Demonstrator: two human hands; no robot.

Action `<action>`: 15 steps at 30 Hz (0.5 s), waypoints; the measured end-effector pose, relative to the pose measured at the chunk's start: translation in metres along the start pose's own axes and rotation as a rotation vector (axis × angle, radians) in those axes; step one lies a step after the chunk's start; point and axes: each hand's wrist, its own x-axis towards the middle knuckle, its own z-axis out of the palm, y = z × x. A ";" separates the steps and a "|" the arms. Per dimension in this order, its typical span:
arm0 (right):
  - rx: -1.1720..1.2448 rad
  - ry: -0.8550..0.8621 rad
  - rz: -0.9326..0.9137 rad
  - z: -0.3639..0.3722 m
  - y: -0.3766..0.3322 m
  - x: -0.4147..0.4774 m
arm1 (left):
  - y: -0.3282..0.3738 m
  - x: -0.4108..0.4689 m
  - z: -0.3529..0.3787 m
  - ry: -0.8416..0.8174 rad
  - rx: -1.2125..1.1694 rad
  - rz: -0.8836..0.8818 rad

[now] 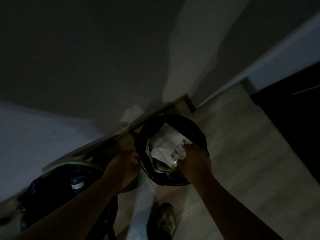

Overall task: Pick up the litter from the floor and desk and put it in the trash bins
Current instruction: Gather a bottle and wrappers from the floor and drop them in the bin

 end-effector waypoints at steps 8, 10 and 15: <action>-0.059 -0.197 -0.069 -0.049 -0.005 -0.055 | 0.025 -0.053 -0.033 -0.056 0.130 -0.001; -0.060 -0.247 -0.083 -0.067 -0.008 -0.072 | 0.036 -0.073 -0.044 -0.064 0.144 -0.015; -0.014 -0.254 -0.147 -0.117 -0.016 -0.124 | 0.074 -0.136 -0.073 -0.036 0.223 -0.052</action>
